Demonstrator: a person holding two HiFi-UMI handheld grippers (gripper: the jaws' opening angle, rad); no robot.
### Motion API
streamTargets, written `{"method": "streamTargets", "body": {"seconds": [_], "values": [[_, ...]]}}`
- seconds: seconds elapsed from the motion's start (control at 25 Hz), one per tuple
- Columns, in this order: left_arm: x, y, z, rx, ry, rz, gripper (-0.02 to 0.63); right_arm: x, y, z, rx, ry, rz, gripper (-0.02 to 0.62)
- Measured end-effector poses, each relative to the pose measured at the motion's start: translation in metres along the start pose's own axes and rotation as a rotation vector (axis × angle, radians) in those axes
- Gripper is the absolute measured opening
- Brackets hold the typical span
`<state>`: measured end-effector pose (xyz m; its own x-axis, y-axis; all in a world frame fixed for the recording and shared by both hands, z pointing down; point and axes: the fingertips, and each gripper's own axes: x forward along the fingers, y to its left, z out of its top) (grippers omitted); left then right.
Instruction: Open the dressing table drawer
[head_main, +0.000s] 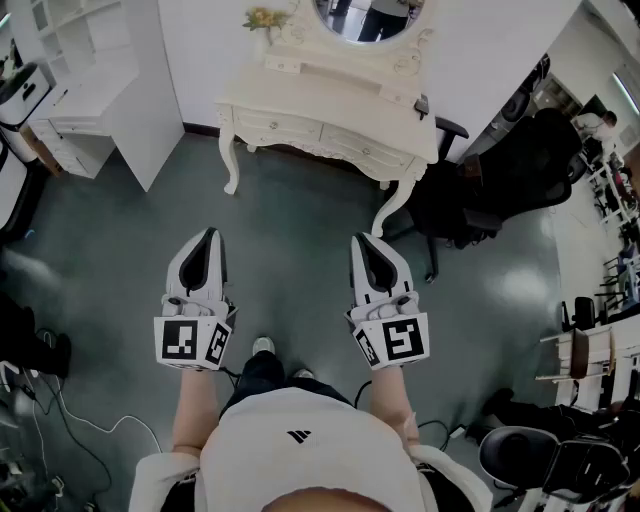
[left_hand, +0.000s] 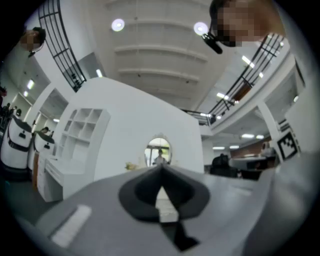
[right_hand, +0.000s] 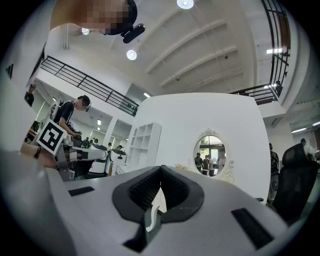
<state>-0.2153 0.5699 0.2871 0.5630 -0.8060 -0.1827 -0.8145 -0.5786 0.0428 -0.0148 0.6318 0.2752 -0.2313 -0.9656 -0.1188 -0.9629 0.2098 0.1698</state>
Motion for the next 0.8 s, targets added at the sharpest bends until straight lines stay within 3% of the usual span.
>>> {"method": "streamTargets", "body": {"seconds": [0.52, 0.8], "values": [[0.019, 0.016, -0.002, 0.0, -0.008, -0.019, 0.008, 0.028, 0.006, -0.003, -0.007, -0.007, -0.004, -0.008], [0.048, 0.042, 0.007, 0.027, -0.06, -0.053, 0.008, 0.064, 0.003, 0.0, 0.017, -0.051, -0.032, -0.012]]}}
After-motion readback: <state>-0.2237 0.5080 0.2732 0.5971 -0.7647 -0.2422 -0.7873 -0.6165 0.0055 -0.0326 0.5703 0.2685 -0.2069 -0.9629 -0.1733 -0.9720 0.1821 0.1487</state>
